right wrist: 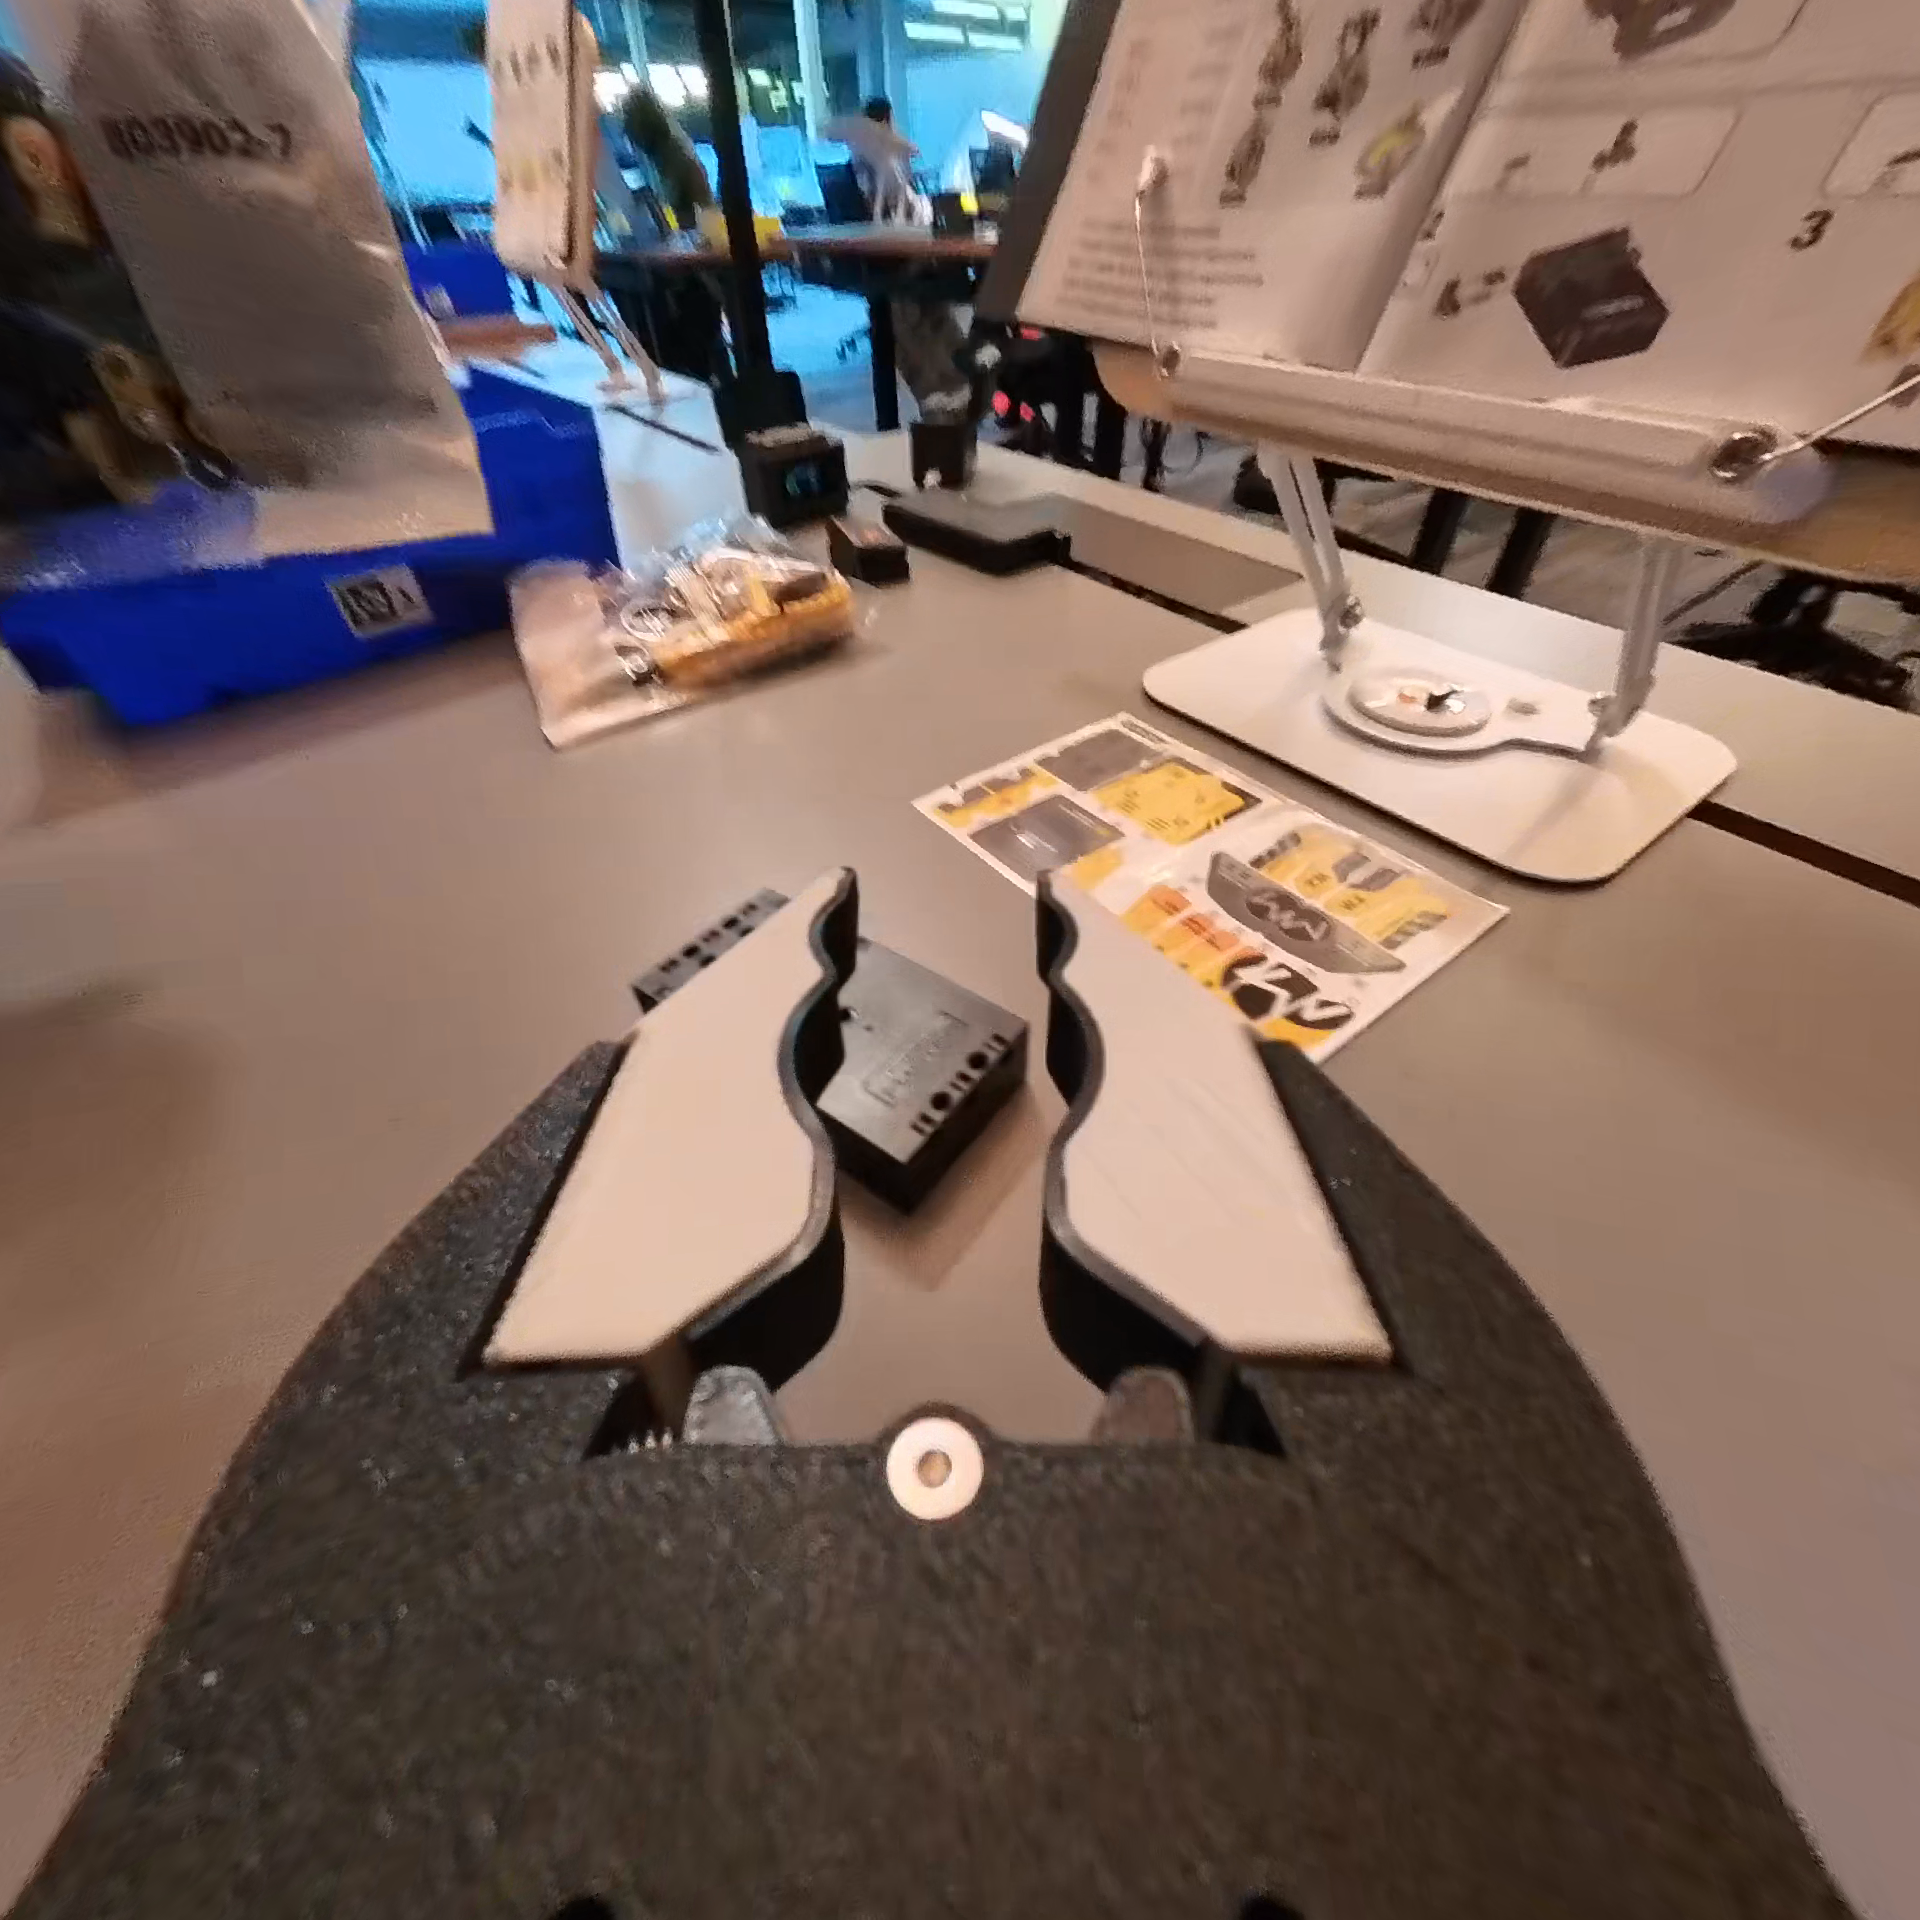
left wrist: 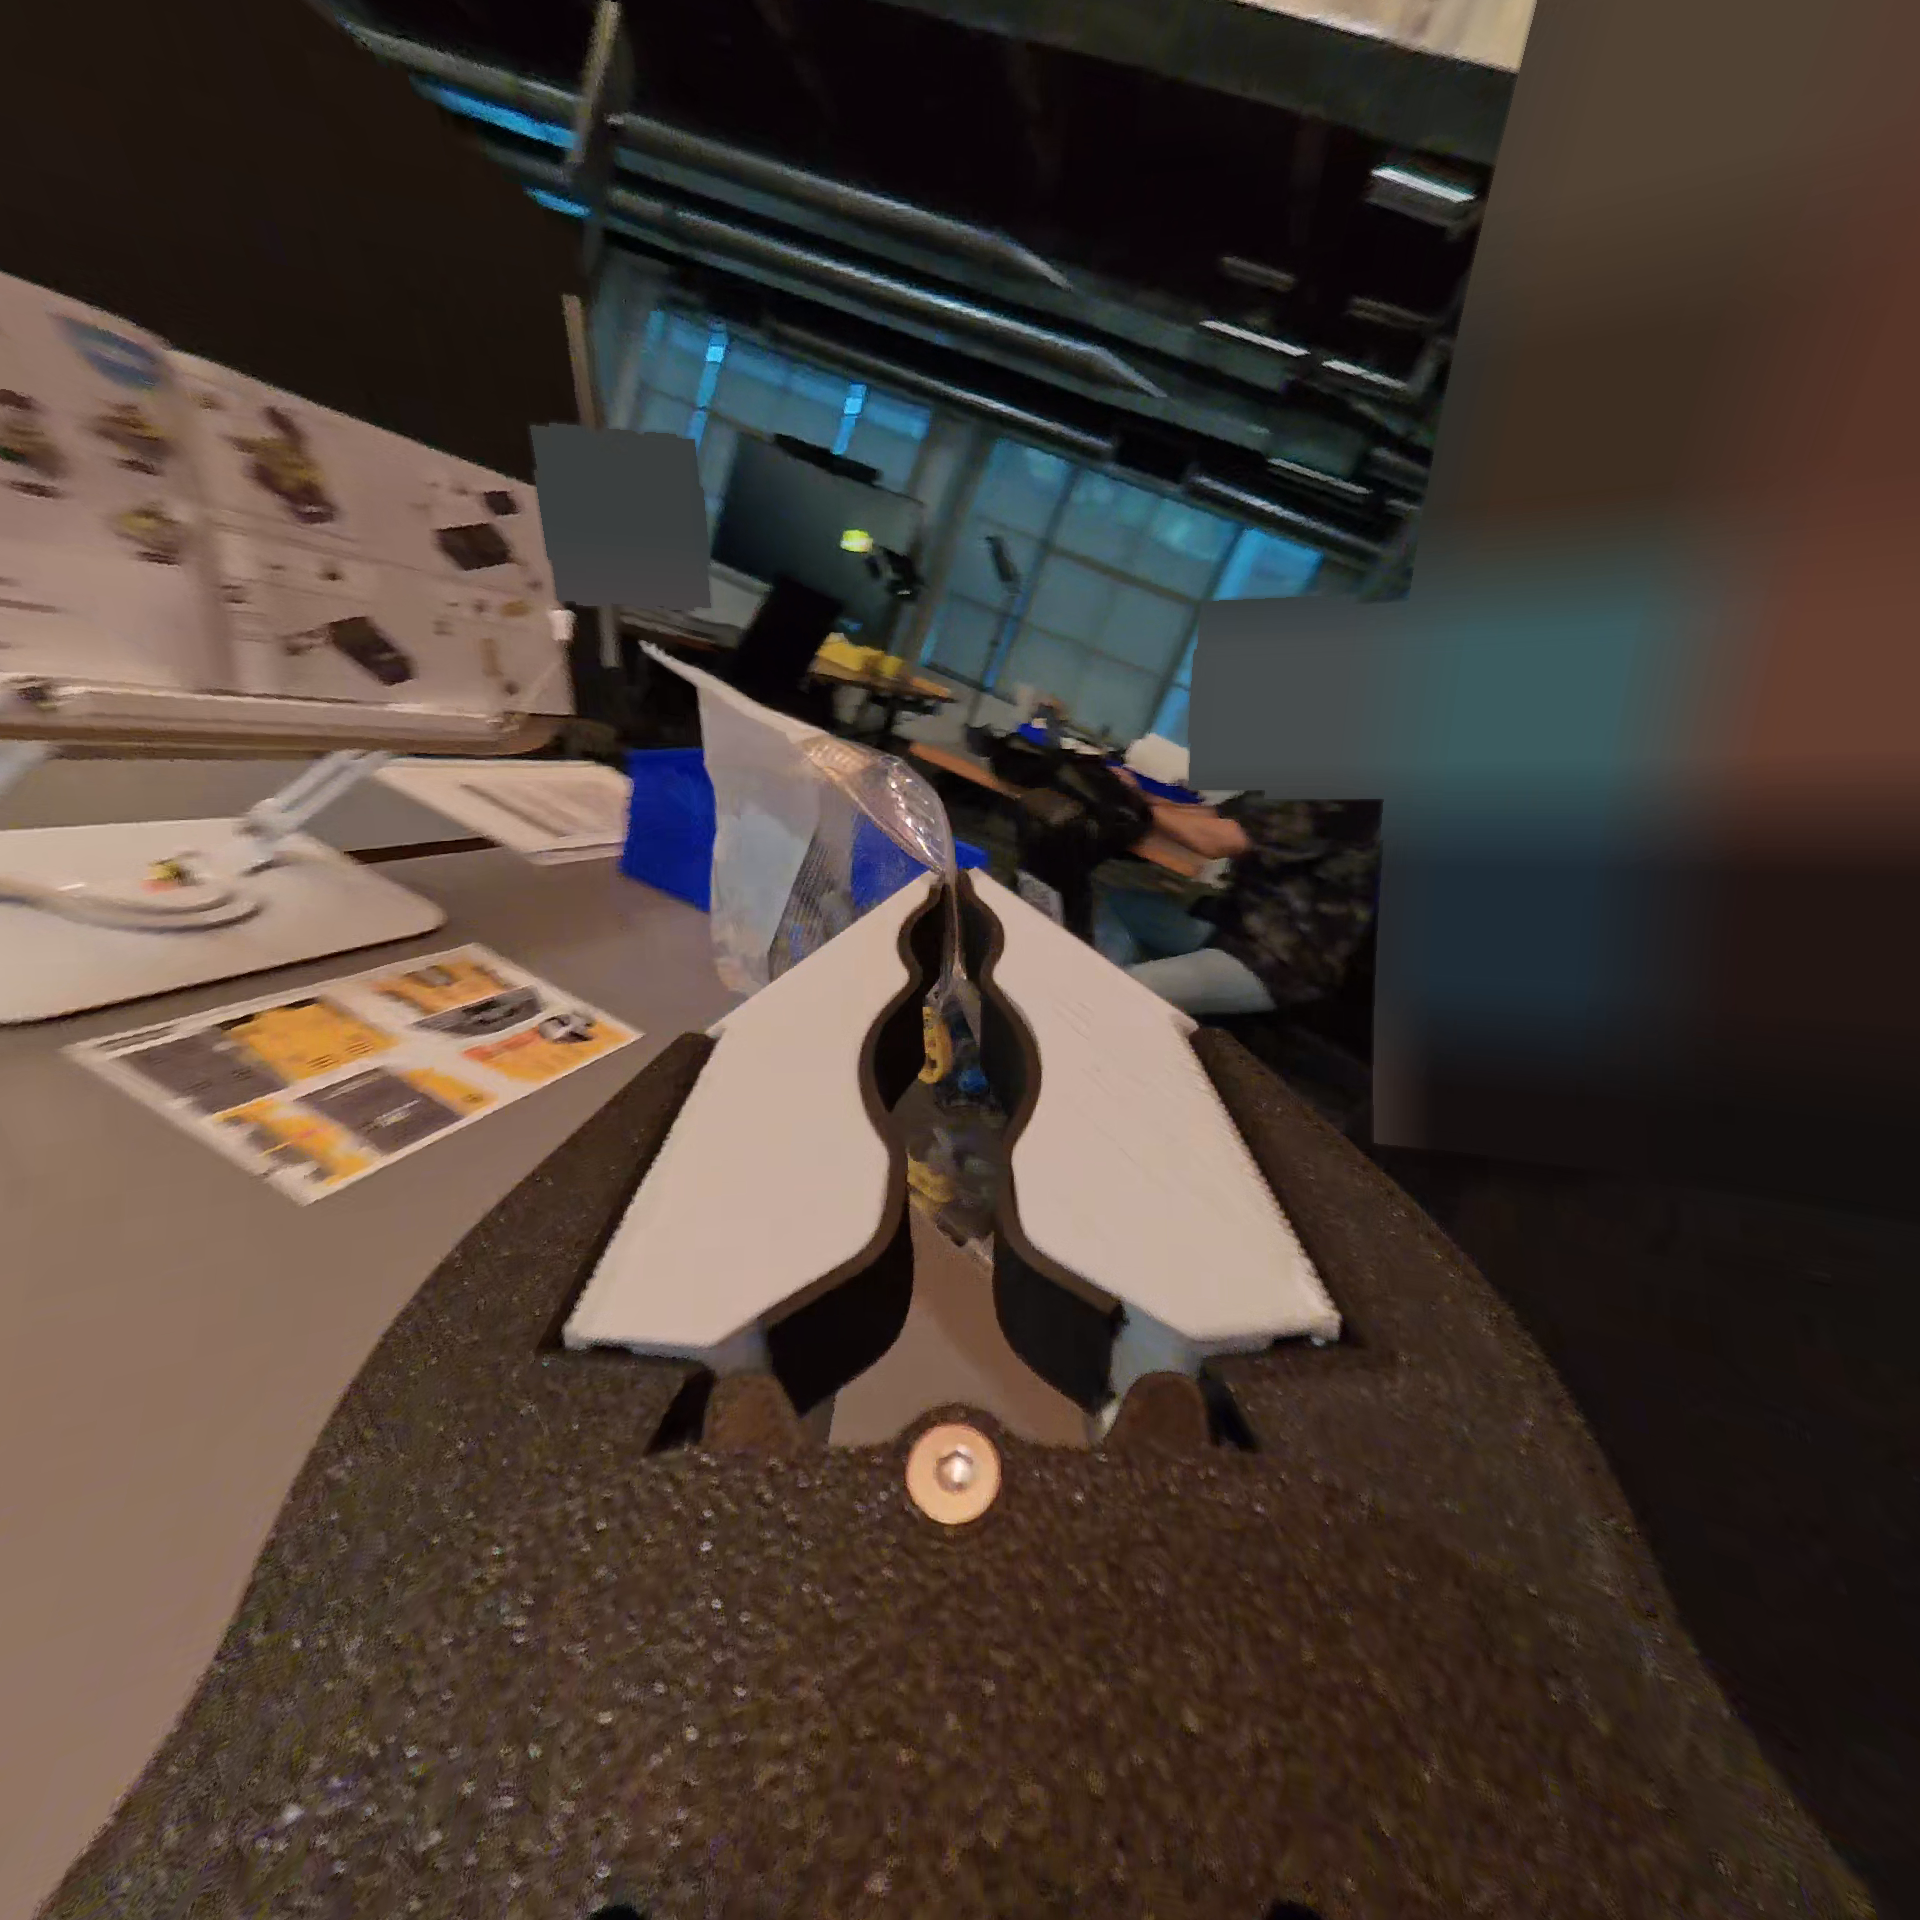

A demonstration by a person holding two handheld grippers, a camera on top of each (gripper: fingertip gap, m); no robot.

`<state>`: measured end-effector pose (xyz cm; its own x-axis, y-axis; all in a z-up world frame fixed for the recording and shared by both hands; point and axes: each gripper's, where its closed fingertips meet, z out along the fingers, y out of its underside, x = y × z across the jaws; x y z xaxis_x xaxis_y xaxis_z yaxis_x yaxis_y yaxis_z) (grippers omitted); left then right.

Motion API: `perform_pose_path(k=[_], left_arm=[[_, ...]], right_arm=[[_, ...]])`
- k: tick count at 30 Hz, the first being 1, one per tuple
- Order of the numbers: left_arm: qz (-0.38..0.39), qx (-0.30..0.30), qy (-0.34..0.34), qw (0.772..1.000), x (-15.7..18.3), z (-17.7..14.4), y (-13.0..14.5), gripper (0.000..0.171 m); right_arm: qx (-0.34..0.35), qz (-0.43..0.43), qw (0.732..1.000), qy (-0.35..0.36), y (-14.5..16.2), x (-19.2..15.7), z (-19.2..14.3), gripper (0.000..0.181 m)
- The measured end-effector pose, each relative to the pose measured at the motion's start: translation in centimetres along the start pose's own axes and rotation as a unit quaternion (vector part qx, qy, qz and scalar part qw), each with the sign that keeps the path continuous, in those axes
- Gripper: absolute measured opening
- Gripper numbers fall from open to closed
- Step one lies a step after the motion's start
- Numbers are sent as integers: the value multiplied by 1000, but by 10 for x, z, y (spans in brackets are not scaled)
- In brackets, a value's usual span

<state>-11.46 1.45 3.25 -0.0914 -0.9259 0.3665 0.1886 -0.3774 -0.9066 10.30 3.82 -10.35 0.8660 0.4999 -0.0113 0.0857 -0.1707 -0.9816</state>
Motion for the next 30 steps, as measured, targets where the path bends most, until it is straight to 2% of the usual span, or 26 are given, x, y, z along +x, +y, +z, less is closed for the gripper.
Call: perform_pose_path(k=[4,7,13,15,16,18,20,25,30], left_arm=[[-17,4,80,997,12,26,1,1],[-27,8,108,994,7,41,4,0],[-67,-19,125,990,-24,58,44,0],[-99,-32,85,991,-46,61,63,0],[-117,-57,30,991,-68,62,76,1],[-108,-103,-80,985,-107,51,96,1],[-93,-127,-134,978,-126,38,105,2],[-79,-139,-177,971,-148,20,114,2],[-90,-126,-171,973,-149,19,111,2]], right_arm=[[32,36,998,-36,-12,-14,-2,34],[45,47,997,-51,-17,-20,-4,35],[55,38,995,-73,-21,-32,-5,34],[48,31,996,-71,-18,-33,-4,35],[44,27,996,-71,-17,-34,-3,34],[38,19,997,-70,-15,-35,-1,35],[31,12,997,-68,-12,-36,0,34],[15,1,998,-58,-4,-32,4,34],[11,0,999,-50,-2,-28,5,34]])
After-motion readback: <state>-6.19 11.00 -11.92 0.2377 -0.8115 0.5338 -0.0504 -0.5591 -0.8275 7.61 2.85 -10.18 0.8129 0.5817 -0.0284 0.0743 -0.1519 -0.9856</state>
